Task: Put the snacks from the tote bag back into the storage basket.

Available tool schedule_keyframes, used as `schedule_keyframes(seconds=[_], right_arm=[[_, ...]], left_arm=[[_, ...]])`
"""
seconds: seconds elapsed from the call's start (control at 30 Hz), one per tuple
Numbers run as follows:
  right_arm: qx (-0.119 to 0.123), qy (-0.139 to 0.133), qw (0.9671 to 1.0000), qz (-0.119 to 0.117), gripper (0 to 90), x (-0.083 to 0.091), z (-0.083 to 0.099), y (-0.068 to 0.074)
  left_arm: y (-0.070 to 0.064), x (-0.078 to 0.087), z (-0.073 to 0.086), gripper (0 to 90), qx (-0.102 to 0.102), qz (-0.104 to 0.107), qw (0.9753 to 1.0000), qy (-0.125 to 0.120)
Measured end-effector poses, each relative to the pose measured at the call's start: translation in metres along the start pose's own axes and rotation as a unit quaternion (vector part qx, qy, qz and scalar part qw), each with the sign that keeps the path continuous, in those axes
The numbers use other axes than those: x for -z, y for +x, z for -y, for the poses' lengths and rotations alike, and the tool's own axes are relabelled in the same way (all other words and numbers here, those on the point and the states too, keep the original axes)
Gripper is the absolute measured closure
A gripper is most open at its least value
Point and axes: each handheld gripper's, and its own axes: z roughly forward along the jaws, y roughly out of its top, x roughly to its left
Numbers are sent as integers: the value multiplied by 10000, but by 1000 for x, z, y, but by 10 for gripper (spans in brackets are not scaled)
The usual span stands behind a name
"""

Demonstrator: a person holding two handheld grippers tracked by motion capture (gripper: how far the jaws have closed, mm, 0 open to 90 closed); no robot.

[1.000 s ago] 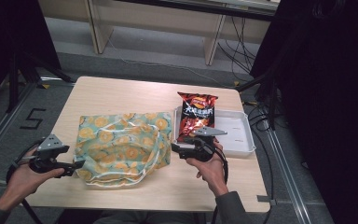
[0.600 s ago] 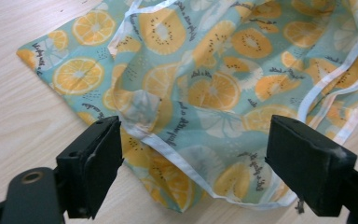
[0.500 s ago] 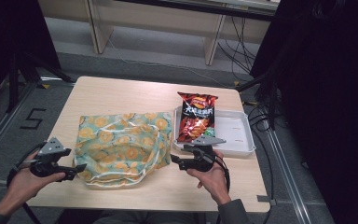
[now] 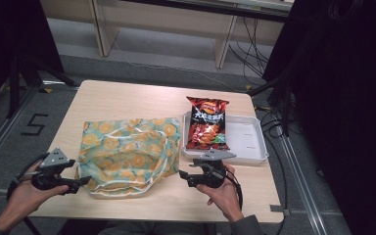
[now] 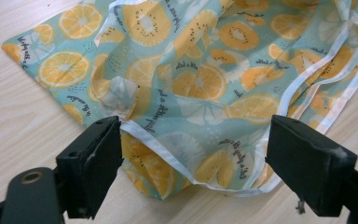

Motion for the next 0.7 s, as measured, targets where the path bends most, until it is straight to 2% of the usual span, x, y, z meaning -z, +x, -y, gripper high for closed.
schedule_keyframes(seconds=[0.03,0.07,0.1,0.17,0.2,0.27,0.3,0.33,0.37,0.4,0.43,0.47,0.5,0.57,0.6,0.63,0.67,0.7], right_arm=[[-79,60,9999,-65,296,0,1,2],[-133,71,9999,-10,294,0,2,4],[-138,158,9998,-35,293,1,3,5],[-11,161,9999,14,290,0,5,4],[-78,173,9998,-27,289,0,7,6],[6,210,9998,17,285,0,10,5],[-92,269,9996,4,282,1,11,8],[0,269,9996,50,278,1,13,7],[81,199,9997,98,276,1,14,7],[66,252,9996,76,276,2,15,7],[-79,278,9996,75,276,3,16,11],[68,256,9996,96,276,3,17,9],[-24,274,9996,100,275,3,19,11],[20,364,9993,112,271,3,21,13],[-3,375,9992,127,271,4,23,15],[-7,392,9992,123,271,5,24,16],[-10,392,9992,120,271,6,25,18],[-1,386,9991,151,271,7,26,19]], left_arm=[[-1,0,0,173,33,7,10000,-26],[-2,-1,1,173,42,-22,9999,-103],[-2,-1,1,172,25,-19,10000,-74],[-2,0,2,165,70,-2,9999,-110],[-2,0,1,163,74,3,9999,-114],[-2,1,1,163,92,14,9999,-38],[-2,1,1,163,71,23,10000,-38],[-2,2,1,162,61,21,10000,-28],[-3,1,2,162,112,31,9999,-93],[-3,1,3,161,130,24,9998,-133],[-3,2,3,156,96,49,9999,-80],[-2,3,3,152,43,37,10000,-68],[-3,2,5,152,44,15,9999,-136],[-4,3,5,152,115,51,9999,-57],[-4,3,6,152,13,49,10000,-41],[-5,2,7,152,3,27,10000,-76],[-5,3,7,153,-27,57,10000,26],[-6,3,8,153,-33,67,10000,9]])
